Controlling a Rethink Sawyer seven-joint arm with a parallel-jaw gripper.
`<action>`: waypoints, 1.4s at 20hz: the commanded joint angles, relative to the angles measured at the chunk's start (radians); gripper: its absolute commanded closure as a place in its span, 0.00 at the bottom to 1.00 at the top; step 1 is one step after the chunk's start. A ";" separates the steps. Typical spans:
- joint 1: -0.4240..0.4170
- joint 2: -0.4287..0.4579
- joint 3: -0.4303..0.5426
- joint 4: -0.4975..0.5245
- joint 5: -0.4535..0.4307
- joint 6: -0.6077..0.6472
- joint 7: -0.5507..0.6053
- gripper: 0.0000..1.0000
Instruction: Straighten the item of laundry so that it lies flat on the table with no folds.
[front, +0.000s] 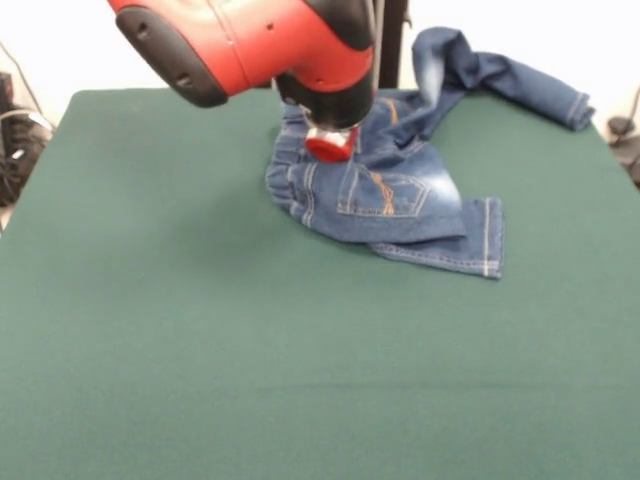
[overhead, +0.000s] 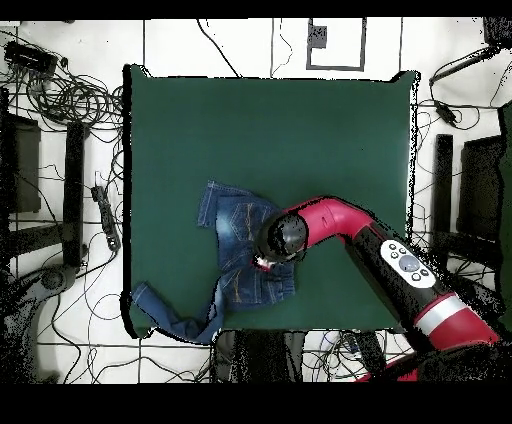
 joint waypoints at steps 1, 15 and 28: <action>0.004 -0.003 0.082 -0.265 -0.093 -0.100 -0.390 1.00; 0.033 0.059 0.093 -0.375 -0.061 -0.068 -0.524 1.00; 0.090 0.116 0.107 -0.505 -0.063 0.028 -0.622 1.00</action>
